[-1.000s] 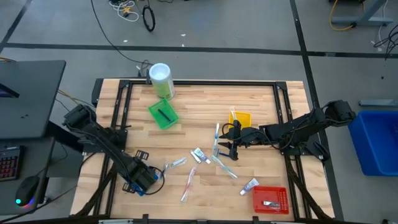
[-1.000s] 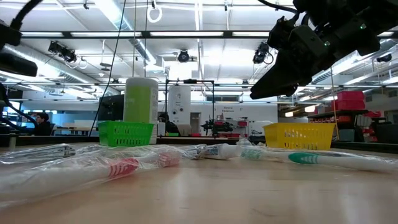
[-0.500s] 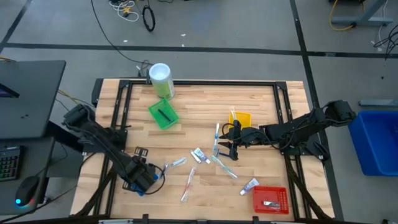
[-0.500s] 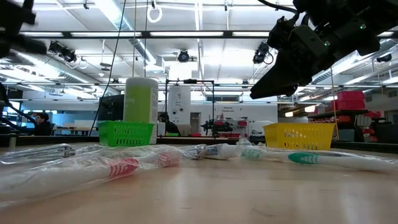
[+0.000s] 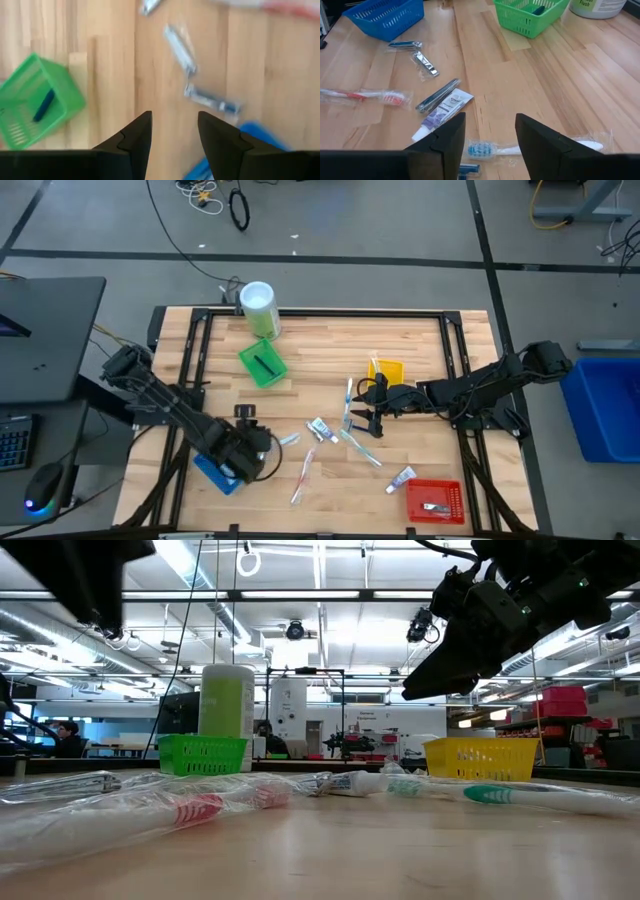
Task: Pick & Place Travel size toiletries
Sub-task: Put the razor into the green bin
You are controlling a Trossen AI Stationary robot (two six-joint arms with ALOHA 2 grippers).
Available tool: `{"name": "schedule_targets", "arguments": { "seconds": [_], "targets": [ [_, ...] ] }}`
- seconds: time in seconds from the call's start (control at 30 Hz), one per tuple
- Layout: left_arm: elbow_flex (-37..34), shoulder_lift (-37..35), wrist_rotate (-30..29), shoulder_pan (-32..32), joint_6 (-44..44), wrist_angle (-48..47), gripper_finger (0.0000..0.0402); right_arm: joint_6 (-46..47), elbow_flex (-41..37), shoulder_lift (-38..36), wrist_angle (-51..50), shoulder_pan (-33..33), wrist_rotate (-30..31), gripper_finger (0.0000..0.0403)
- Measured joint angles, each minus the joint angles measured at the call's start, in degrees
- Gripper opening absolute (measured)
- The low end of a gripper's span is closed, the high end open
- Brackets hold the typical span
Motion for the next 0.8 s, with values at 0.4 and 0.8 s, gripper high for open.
{"name": "schedule_targets", "arguments": {
  "seconds": [0.4, 0.8],
  "targets": [
    [-0.01, -2.72, 4.07, 9.88, 15.08, 10.93, 0.0160, 1.02, 0.37, -2.31, -2.66, 3.26, -2.47, 0.0173],
    [-14.34, -10.94, 5.88, 15.51, 26.17, 39.50, 0.0155, 15.72, 6.36, -1.43, -31.69, 9.40, -7.49, 0.0169]
  ]
}}
